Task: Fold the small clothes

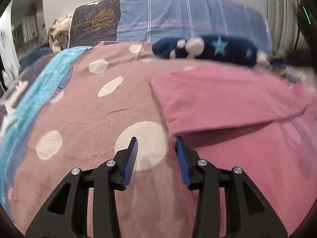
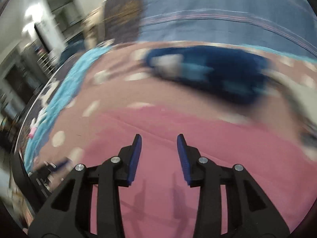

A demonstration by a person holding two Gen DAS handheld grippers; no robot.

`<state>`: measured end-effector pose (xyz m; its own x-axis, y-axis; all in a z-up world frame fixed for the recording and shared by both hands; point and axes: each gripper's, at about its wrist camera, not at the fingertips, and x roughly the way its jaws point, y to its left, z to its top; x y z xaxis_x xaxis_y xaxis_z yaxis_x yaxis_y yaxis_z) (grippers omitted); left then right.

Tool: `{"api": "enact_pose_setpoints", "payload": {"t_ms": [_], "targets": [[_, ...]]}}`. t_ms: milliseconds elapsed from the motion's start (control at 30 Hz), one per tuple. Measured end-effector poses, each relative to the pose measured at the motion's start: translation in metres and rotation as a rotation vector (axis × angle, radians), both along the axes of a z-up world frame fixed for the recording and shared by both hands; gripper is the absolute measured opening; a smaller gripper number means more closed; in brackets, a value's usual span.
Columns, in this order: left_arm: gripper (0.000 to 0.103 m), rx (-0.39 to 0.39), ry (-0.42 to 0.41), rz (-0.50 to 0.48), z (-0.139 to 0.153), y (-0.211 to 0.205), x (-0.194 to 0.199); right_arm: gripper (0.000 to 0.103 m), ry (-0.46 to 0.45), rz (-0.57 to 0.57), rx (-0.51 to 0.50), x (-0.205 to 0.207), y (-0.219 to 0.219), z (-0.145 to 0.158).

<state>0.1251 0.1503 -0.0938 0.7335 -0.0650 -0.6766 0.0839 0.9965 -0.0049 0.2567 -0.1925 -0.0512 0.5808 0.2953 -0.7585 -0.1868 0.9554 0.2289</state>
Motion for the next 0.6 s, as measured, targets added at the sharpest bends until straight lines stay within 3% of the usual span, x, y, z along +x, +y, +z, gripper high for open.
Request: {"api": "enact_pose_setpoints", "payload": {"t_ms": [67,133,200,267,400,433,467,500,533,567,600], "targets": [[0.035,-0.051,-0.028,-0.032,0.018,-0.003,-0.005,0.027,0.027,-0.141,0.033,-0.019,-0.068,-0.001],[0.032,-0.065,-0.061,-0.102,0.036,-0.018,-0.008,0.027,0.081,-0.229,0.12,-0.031,-0.112,-0.01],[0.032,-0.017,-0.079,-0.153,0.051,-0.041,-0.005,0.027,0.133,-0.257,0.179,-0.039,-0.136,-0.023],[0.033,0.021,-0.075,-0.195,0.053,-0.063,0.007,0.027,0.134,-0.26,0.171,-0.041,-0.141,-0.033],[0.034,0.089,0.034,-0.197,0.014,-0.092,0.046,0.029,0.148,-0.268,0.169,-0.029,-0.137,-0.051],[0.036,0.116,0.132,-0.176,-0.016,-0.094,0.062,0.03,0.152,-0.273,0.162,-0.025,-0.136,-0.054],[0.036,0.108,0.138,-0.163,-0.031,-0.094,0.065,0.031,0.162,-0.283,0.145,-0.02,-0.138,-0.059],[0.036,0.106,0.103,-0.163,-0.026,-0.094,0.059,0.031,0.169,-0.289,0.132,-0.016,-0.135,-0.063],[0.037,0.1,0.107,-0.156,-0.022,-0.093,0.059,0.025,0.173,-0.288,0.123,-0.015,-0.135,-0.066],[0.038,0.1,0.111,-0.149,-0.022,-0.093,0.058,0.001,0.157,-0.29,0.097,-0.015,-0.133,-0.065],[0.038,0.109,0.104,-0.149,-0.023,-0.094,0.056,0.002,0.127,-0.293,0.073,-0.018,-0.131,-0.06]]}}
